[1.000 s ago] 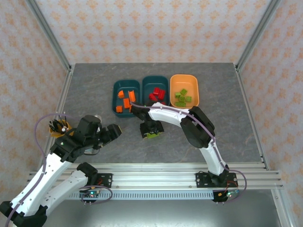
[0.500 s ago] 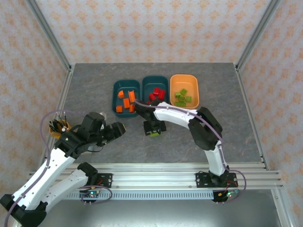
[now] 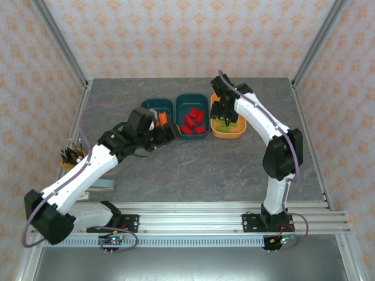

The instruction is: Sort the legos into containers by color

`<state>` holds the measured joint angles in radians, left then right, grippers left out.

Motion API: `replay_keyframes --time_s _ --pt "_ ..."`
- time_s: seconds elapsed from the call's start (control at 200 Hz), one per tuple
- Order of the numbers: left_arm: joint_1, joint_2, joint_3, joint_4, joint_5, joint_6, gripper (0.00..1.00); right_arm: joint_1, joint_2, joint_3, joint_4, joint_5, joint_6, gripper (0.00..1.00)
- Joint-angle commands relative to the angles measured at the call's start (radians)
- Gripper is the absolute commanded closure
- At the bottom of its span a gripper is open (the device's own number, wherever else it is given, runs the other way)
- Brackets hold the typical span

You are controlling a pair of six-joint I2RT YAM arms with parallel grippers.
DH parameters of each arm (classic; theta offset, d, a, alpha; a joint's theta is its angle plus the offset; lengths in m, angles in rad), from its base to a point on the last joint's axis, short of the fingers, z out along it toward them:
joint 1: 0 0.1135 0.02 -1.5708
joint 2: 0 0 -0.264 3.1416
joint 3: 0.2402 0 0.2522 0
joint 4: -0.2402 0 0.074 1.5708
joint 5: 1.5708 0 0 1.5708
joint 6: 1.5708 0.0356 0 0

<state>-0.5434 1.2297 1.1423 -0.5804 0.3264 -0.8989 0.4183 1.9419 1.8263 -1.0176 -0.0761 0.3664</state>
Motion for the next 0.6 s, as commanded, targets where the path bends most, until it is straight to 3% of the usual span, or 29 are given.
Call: replay_keyframes --time_s 0.0,0.295,0.595 --pt "0.006 0.081 0.101 0.095 0.004 0.036 0.16 -0.04 0.124 0.129 0.02 0.036 -0.073 0.44" --pt "0.051 0.324 0.324 0.185 0.006 0.055 0.16 -0.121 0.406 0.476 0.019 0.059 -0.148 0.44" --pt "0.062 0.533 0.603 0.07 0.013 0.111 0.16 -0.156 0.614 0.666 0.017 0.068 -0.166 0.44"
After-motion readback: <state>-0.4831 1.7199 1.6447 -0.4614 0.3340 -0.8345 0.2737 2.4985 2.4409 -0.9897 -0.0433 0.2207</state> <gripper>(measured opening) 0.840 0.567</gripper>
